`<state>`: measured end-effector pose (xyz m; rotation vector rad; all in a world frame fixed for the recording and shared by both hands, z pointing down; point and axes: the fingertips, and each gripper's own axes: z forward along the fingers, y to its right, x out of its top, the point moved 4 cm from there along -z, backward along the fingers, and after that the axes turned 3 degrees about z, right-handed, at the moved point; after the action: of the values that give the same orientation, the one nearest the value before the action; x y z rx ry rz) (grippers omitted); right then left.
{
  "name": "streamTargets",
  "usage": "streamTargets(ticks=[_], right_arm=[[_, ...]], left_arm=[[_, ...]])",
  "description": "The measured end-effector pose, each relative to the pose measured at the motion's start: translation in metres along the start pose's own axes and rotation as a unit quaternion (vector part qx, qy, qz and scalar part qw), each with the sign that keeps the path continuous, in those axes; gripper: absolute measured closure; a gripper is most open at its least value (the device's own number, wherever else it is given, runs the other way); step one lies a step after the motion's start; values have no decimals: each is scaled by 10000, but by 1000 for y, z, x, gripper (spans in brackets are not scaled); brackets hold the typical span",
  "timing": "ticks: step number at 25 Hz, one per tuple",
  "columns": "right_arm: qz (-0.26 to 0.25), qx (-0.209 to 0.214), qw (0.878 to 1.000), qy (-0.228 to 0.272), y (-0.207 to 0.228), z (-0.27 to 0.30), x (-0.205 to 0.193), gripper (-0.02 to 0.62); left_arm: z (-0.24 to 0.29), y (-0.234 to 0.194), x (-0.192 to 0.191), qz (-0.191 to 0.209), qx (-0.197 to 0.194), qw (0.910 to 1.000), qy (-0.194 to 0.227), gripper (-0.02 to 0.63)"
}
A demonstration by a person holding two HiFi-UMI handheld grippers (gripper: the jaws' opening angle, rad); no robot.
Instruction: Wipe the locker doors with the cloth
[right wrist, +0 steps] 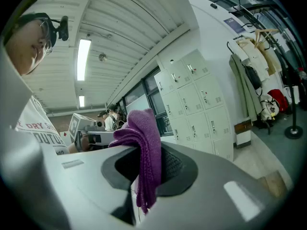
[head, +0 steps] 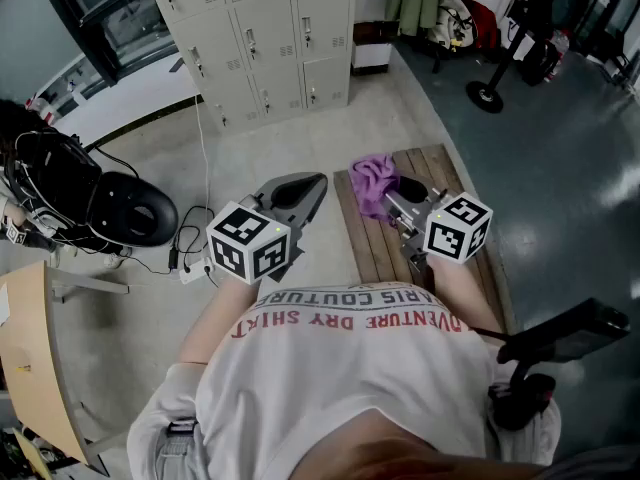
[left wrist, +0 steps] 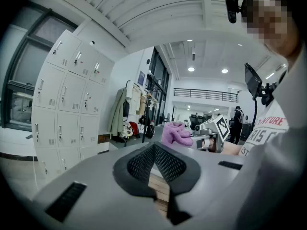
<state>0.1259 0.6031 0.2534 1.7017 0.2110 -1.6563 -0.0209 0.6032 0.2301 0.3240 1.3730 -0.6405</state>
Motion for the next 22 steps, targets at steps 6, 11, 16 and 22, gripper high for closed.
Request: streamTargets(ticks=[6, 11, 16, 22], right_arm=[[-24, -27, 10000, 27, 9, -7, -1, 545], [-11, 32, 9999, 102, 8, -6, 0, 545], [130, 49, 9997, 184, 25, 4, -1, 545], [143, -2, 9998, 144, 68, 46, -2, 545]], left_arm=[[10, 4, -2, 27, -6, 10000, -6, 606], [10, 2, -3, 35, -8, 10000, -34, 606], [19, -12, -7, -2, 23, 10000, -82, 607], [41, -71, -15, -90, 142, 9998, -48, 606]])
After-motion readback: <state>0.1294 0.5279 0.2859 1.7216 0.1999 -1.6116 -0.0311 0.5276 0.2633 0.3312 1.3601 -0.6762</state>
